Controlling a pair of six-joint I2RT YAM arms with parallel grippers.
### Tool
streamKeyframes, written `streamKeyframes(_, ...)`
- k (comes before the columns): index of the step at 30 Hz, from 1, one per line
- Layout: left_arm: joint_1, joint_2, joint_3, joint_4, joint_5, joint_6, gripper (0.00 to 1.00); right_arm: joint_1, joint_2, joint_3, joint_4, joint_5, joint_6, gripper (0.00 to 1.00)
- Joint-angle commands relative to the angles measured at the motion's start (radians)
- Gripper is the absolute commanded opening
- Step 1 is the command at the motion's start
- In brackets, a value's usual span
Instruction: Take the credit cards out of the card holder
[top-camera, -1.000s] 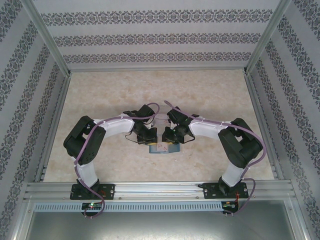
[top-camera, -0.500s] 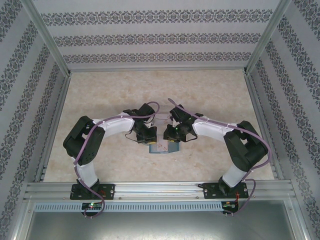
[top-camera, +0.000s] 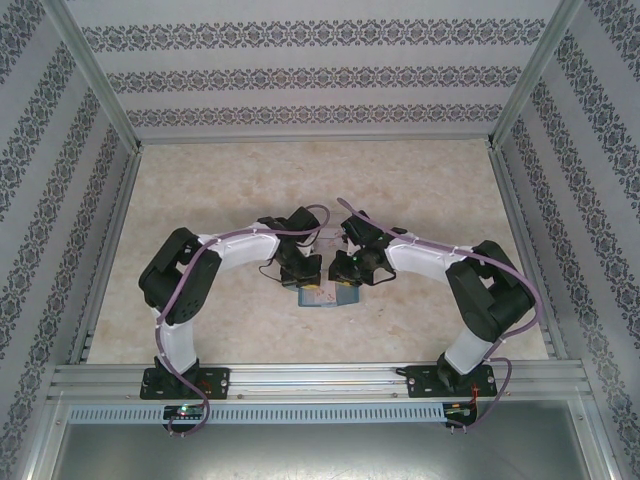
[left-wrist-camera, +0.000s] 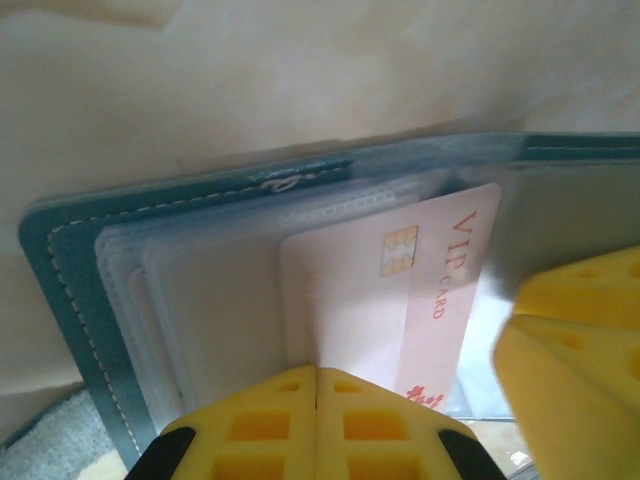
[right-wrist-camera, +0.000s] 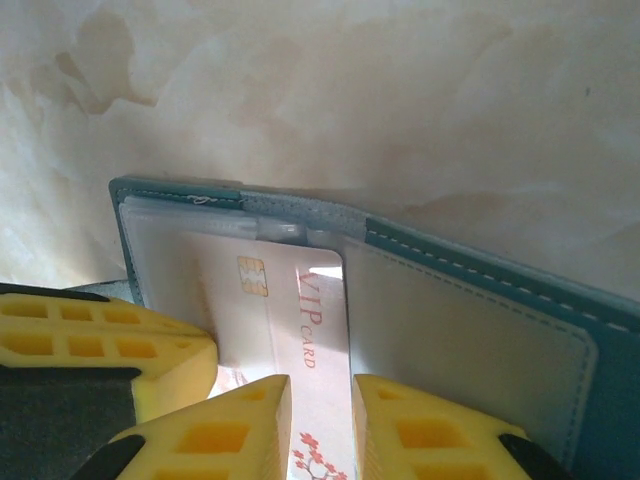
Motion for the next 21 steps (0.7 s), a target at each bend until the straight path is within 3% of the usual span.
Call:
streamKeyframes(1, -0.009, 0.025, 0.000, -0.063, -0.031, 0.026, 0.04, -0.006, 0.026, -0.007, 0.002, -0.018, -0.005, 0.25)
streamKeyframes(21, -0.010, 0.042, -0.008, -0.060, -0.029, 0.025, 0.04, -0.012, 0.075, -0.046, 0.112, -0.108, 0.000, 0.26)
